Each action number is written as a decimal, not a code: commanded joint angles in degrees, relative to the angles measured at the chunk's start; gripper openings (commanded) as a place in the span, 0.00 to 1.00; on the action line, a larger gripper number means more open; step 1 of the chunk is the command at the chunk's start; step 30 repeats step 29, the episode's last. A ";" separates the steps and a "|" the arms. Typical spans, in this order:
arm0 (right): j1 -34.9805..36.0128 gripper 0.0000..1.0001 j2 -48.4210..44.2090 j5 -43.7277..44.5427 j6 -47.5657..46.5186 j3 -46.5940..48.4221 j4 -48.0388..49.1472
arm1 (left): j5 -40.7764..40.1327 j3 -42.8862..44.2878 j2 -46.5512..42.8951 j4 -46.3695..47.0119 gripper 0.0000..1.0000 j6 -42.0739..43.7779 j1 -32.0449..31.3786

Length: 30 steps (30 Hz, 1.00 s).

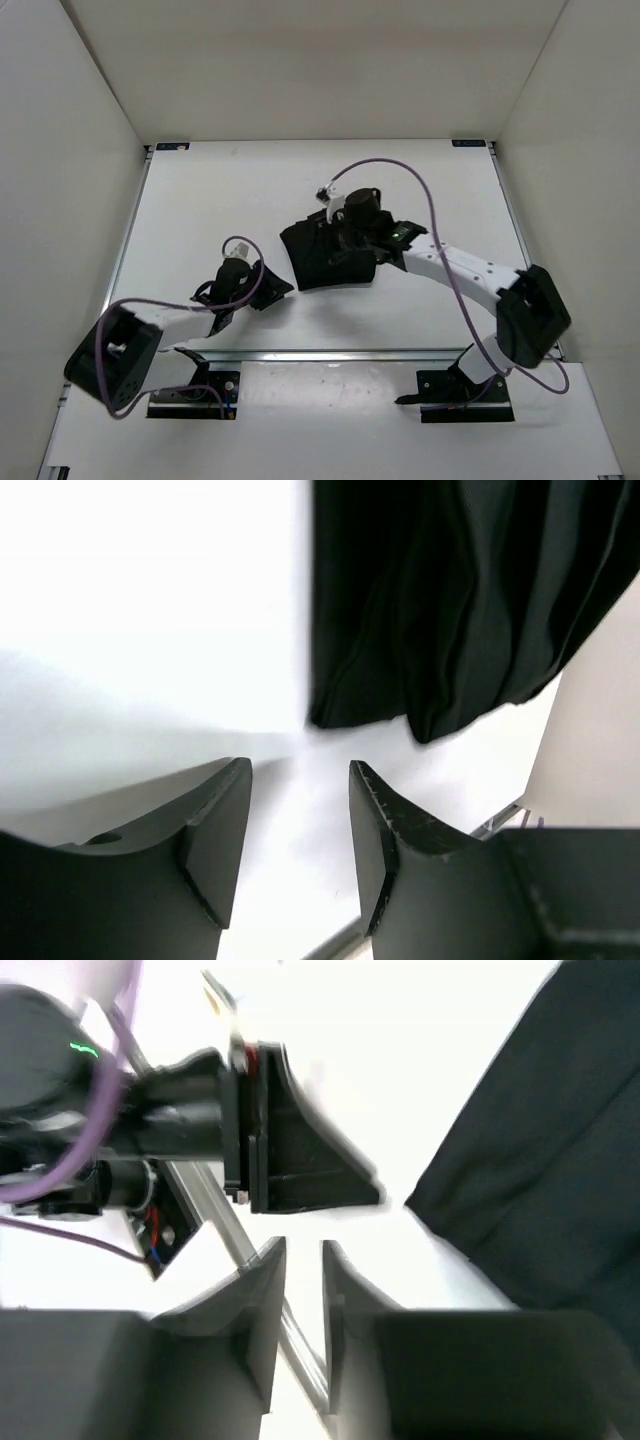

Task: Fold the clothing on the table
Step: Fold the skirt

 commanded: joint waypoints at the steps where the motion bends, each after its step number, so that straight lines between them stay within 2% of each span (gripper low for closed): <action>1: -3.75 0.03 -5.89 1.42 1.06 -3.16 8.27 | 0.12 -2.17 -9.49 -9.42 0.55 1.14 1.83; 2: -4.98 0.01 -5.89 1.51 1.06 -3.86 8.09 | 0.74 -2.35 -13.01 -12.14 0.54 1.66 3.14; 6: -7.28 0.00 -2.21 -0.51 0.79 -4.31 7.12 | 2.58 -0.77 -24.88 -23.81 0.54 5.69 8.24; 8: -7.19 0.00 -0.98 0.10 0.88 -4.92 7.38 | 4.95 1.24 -28.86 -27.97 0.58 8.85 12.45; 10: -7.36 0.00 -1.06 0.28 1.23 -5.89 7.73 | 10.21 6.41 -28.53 -34.55 0.69 14.04 15.36; 11: -7.02 0.01 -1.06 0.98 1.49 -5.89 7.21 | 12.06 8.53 -27.21 -37.36 0.86 19.02 16.41; 12: -7.36 0.00 -1.49 1.68 1.23 -6.15 6.60 | 12.60 13.34 -23.19 -42.79 0.98 25.51 16.34; 15: -8.24 0.00 -2.29 3.09 0.26 -6.24 4.22 | 11.03 24.07 -12.91 -55.37 0.99 35.91 13.01; 18: -9.65 0.00 -3.78 2.83 1.05 -7.99 4.31 | 10.77 30.16 -6.73 -61.73 0.99 40.15 12.82; 22: -10.70 0.00 -5.71 2.31 1.23 -9.85 4.93 | 6.55 29.74 -7.06 -62.54 0.99 40.87 13.52; 26: -10.79 0.00 -6.42 2.48 1.23 -10.90 5.27 | 8.21 26.92 -10.58 -60.16 0.99 39.64 13.97; 30: -11.14 0.00 -6.25 1.69 1.41 -11.34 5.63 | 7.33 26.65 -9.80 -60.59 0.99 39.63 14.05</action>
